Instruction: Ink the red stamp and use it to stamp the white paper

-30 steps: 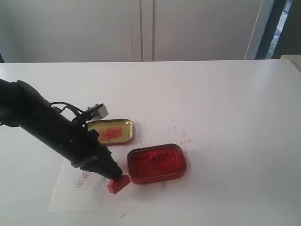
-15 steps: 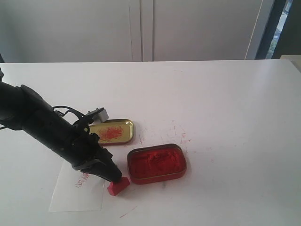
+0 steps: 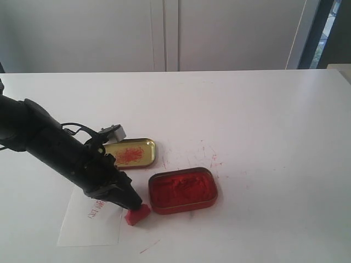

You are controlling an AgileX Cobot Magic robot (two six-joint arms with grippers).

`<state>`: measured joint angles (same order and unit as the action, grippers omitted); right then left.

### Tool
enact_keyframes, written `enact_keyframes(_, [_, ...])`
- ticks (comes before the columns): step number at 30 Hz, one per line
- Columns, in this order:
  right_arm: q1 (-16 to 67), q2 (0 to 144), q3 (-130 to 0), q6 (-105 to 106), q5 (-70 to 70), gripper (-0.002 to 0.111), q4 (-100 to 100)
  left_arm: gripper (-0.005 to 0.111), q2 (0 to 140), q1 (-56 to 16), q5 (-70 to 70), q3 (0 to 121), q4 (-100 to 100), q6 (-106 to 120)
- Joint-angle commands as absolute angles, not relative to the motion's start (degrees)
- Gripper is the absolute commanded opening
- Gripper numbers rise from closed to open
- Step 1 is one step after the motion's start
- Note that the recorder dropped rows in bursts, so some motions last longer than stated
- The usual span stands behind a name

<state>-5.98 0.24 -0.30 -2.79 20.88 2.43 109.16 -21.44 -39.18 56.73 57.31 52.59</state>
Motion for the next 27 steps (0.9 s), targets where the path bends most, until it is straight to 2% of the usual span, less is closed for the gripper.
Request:
enact_keyframes(1, [-5.75, 0.0, 0.0, -2.39, 20.04, 0.0, 2.56, 0.04, 109.02, -21.31, -39.38, 56.8, 57.36, 52.32])
enact_keyframes(14, [-5.75, 0.0, 0.0, -2.39, 20.04, 0.0, 2.56, 0.042, 102.01, -21.04, -31.39, 56.8, 51.19, 52.32])
enact_keyframes(21, [-5.75, 0.0, 0.0, -2.39, 20.04, 0.0, 2.56, 0.041, 99.93, -18.78, -32.14, 56.8, 50.05, 50.87])
enact_keyframes(23, [-5.75, 0.0, 0.0, -2.39, 20.04, 0.0, 2.56, 0.037, 99.79, -18.64, -32.14, 56.8, 49.29, 49.39])
enact_keyframes(27, [-5.75, 0.0, 0.0, -2.39, 20.04, 0.0, 2.56, 0.015, 99.79, -18.64, -32.14, 56.8, 49.29, 48.83])
